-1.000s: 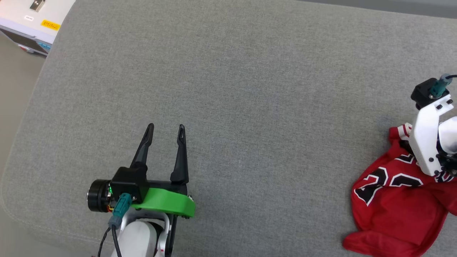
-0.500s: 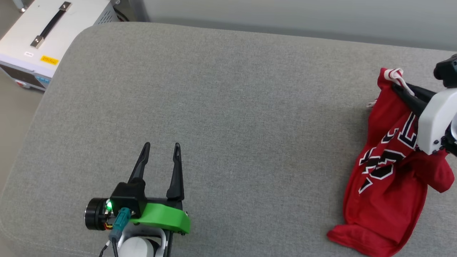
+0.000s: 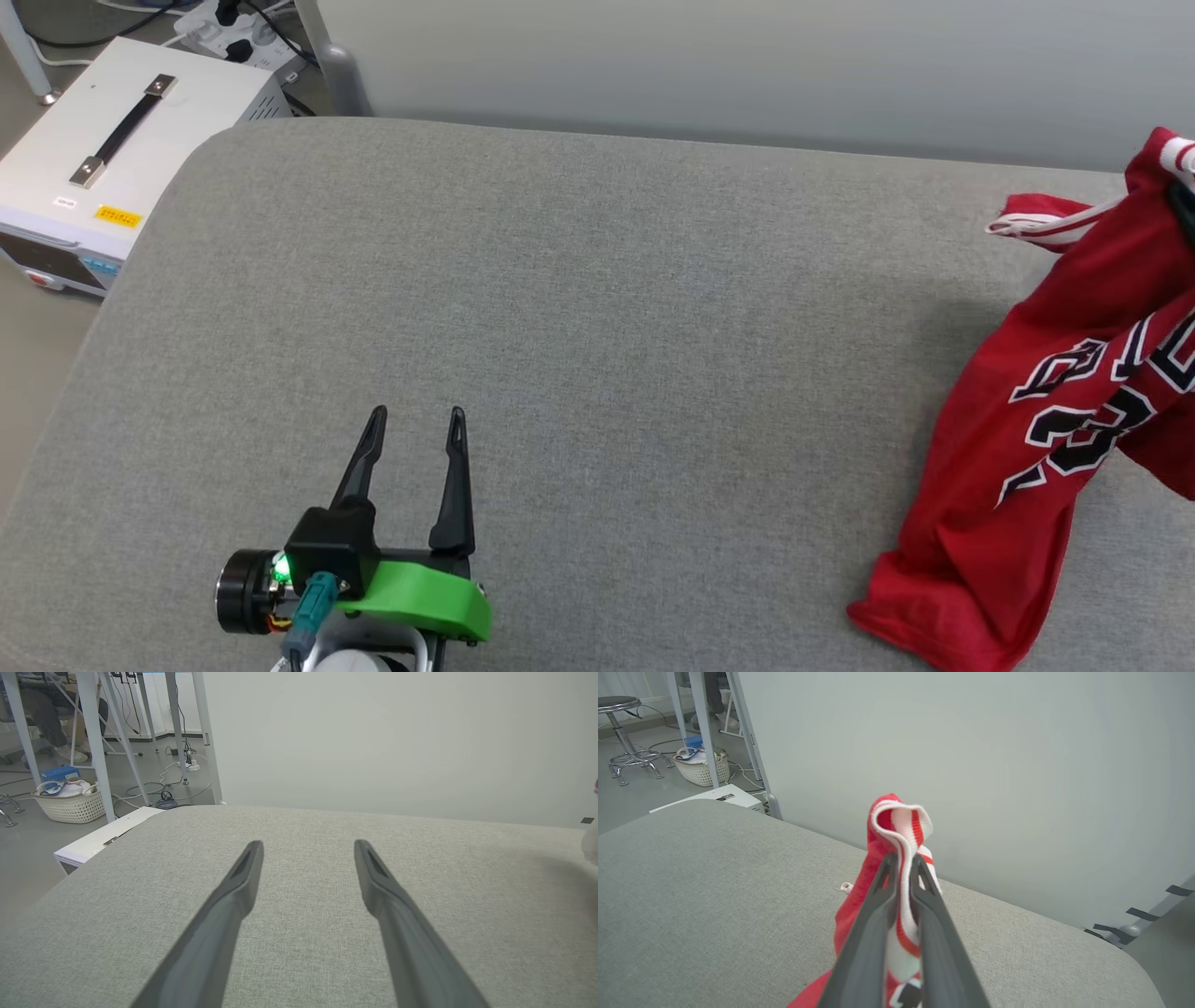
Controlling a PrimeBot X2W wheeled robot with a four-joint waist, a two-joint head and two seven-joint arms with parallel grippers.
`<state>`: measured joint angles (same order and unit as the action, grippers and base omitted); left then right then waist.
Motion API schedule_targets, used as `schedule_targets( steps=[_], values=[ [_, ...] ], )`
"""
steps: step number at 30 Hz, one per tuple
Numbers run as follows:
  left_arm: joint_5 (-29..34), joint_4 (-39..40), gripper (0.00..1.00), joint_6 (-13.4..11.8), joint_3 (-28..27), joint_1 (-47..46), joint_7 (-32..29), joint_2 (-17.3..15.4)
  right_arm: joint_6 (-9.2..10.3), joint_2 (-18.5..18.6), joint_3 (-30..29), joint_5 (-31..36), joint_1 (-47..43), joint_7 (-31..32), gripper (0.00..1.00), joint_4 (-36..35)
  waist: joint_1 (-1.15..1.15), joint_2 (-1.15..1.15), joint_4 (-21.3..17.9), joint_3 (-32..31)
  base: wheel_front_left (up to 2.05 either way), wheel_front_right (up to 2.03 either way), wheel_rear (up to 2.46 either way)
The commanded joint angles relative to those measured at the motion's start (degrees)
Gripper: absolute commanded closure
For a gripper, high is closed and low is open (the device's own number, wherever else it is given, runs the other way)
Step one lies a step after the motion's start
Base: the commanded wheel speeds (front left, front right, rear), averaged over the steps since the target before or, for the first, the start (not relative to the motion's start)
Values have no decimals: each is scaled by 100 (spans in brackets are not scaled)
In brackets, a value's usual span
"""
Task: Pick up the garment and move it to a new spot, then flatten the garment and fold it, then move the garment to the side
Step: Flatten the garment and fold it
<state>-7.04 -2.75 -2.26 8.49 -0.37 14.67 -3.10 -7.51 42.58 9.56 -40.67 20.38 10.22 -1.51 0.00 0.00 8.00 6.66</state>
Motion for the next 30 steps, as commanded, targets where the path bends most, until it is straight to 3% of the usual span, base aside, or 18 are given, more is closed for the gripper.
schedule_targets(
  steps=[1,6,11,19,30],
  values=[
    [54,32,0,9,-16,73,33,23,2,-99,-151,75,-172,69,100,-142,0,0,-7,-8,0,0,0],
    [50,44,0,26,29,33,33,23,2,-389,-402,250,-422,384,100,-558,0,0,32,53,0,0,0],
    [1,31,0,26,103,-92,33,23,2,-586,64,334,-88,631,100,-657,0,0,142,210,0,0,0],
    [-197,11,0,-56,318,-388,33,23,2,-935,1662,379,1245,699,100,284,0,0,519,648,0,0,0],
    [-413,4,0,-202,425,-655,33,23,2,-1907,4147,85,2707,163,100,2263,0,0,940,1029,0,0,0]
  ],
)
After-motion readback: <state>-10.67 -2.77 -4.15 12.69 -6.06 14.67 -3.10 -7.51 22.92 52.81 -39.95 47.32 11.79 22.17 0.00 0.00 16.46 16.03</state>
